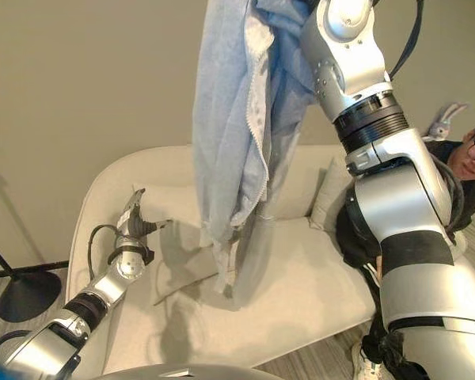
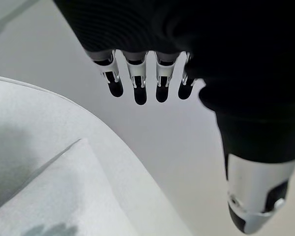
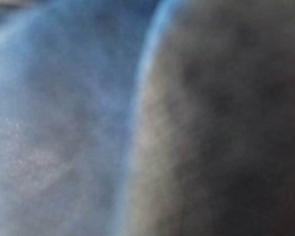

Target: Hang the clothes on the sofa on the clothes rack.

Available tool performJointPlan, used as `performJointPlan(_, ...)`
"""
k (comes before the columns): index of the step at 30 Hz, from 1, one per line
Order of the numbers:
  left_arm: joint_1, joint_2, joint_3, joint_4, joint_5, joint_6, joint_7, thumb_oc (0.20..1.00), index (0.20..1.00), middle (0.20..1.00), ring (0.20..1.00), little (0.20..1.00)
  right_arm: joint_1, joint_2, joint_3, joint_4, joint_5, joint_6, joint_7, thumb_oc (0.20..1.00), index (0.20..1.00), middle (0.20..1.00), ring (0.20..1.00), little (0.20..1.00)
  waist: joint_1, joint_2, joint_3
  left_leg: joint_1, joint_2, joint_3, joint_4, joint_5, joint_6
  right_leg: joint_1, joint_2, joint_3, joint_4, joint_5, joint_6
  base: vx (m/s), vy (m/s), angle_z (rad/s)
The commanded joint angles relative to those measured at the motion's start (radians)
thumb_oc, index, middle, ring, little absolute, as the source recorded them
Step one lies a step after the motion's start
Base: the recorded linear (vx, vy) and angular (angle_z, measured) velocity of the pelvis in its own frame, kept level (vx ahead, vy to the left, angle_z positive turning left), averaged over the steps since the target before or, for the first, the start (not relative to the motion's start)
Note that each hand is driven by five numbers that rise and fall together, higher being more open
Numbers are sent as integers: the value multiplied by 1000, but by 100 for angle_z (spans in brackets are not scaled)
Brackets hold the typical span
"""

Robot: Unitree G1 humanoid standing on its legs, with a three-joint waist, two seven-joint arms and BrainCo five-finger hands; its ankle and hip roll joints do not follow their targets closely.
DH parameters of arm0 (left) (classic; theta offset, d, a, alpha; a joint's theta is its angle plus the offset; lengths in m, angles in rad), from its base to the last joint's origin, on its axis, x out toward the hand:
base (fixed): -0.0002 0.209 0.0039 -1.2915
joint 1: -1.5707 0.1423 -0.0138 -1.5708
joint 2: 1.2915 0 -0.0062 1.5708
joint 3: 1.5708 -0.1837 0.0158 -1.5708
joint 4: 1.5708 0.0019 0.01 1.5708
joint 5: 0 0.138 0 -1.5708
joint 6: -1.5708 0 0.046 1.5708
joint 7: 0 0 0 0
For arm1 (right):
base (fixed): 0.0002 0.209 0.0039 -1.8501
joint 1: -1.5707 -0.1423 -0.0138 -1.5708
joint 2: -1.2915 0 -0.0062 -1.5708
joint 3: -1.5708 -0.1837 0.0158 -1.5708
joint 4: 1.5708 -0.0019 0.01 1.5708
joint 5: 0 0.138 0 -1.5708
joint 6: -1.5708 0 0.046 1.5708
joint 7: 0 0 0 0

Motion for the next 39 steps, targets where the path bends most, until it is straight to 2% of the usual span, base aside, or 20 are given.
performJointPlan(1,-157,-61,-55,80,-88,-94,-1,1000,1000,1000,1000,1000,-234,-20,34,91,56,-41,-10,200,200,200,200,200,2,-12,8,-7,74,-24,30,-78,-26,39,-135,-17,28,-43,97,0,0,0)
performJointPlan(6,-158,-77,-64,75,-112,-99,-14,1000,1000,1000,1000,1000,-236,-15,37,88,59,-41,-11,200,200,200,200,200,1,-13,7,-7,74,-24,29,-77,-26,38,-135,-16,28,-44,97,0,0,0)
performJointPlan(7,-155,-171,-136,24,-242,-125,-116,1000,1000,1000,1000,1000,-226,-2,42,56,61,-40,-16,200,200,200,200,200,-11,-12,8,-4,73,-22,29,-81,-22,36,-131,-6,27,-43,94,0,0,0)
performJointPlan(11,-163,-220,-188,5,-296,-134,-172,1000,1000,1000,1000,1000,-220,6,34,38,70,-44,-21,200,200,200,200,200,-14,-11,10,-7,73,-25,30,-83,-20,35,-130,-3,28,-45,92,0,0,0)
performJointPlan(13,-198,-276,-233,16,-365,-135,-225,1000,1000,1000,1000,1000,-218,19,35,16,68,-48,-27,200,200,200,200,200,-26,-8,13,-12,72,-28,33,-84,-18,34,-130,0,29,-46,91,0,0,0)
performJointPlan(19,-222,-347,-292,-16,-501,-145,-320,1000,1000,1000,1000,1000,-210,55,25,-25,59,-55,-34,200,200,200,200,200,-44,1,17,-12,69,-28,34,-89,-14,27,-130,11,29,-44,88,-1,1,-1)
performJointPlan(24,-221,-376,-348,-121,-640,-142,-417,1000,1000,1000,1000,1000,-209,103,2,-1,59,-42,-29,200,200,200,200,200,-47,7,23,-14,68,-27,37,-94,-9,24,-129,20,28,-44,86,0,0,0)
performJointPlan(25,-221,-375,-348,-121,-641,-142,-418,875,875,875,875,875,-210,103,2,0,59,-42,-29,200,200,200,200,200,-47,6,23,-14,68,-27,38,-94,-9,24,-129,20,28,-44,86,0,0,0)
performJointPlan(26,-222,-377,-353,-128,-647,-138,-425,200,200,200,200,200,-209,107,-2,7,60,-41,-26,200,200,200,200,200,-47,7,23,-15,68,-29,38,-94,-9,25,-129,20,28,-45,86,0,0,0)
performJointPlan(31,-221,-357,-344,-136,-662,-136,-431,200,200,200,200,200,-211,103,-10,42,63,-31,-21,200,200,200,200,200,-42,7,27,-18,64,-33,39,-94,-6,26,-132,19,28,-43,86,0,0,0)
performJointPlan(35,-194,-300,-269,-155,-672,-137,-402,200,200,200,200,200,-183,60,-9,30,56,-19,-14,200,200,200,200,200,-32,8,26,-20,57,-40,42,-96,-3,32,-135,11,28,-42,87,0,0,0)
performJointPlan(39,-133,-234,-162,-256,-688,-160,-348,200,200,200,200,200,-135,-30,-16,-18,37,-14,-20,200,200,200,200,200,-12,8,30,-26,50,-50,50,-99,0,38,-142,-1,29,-40,90,-6,10,2)
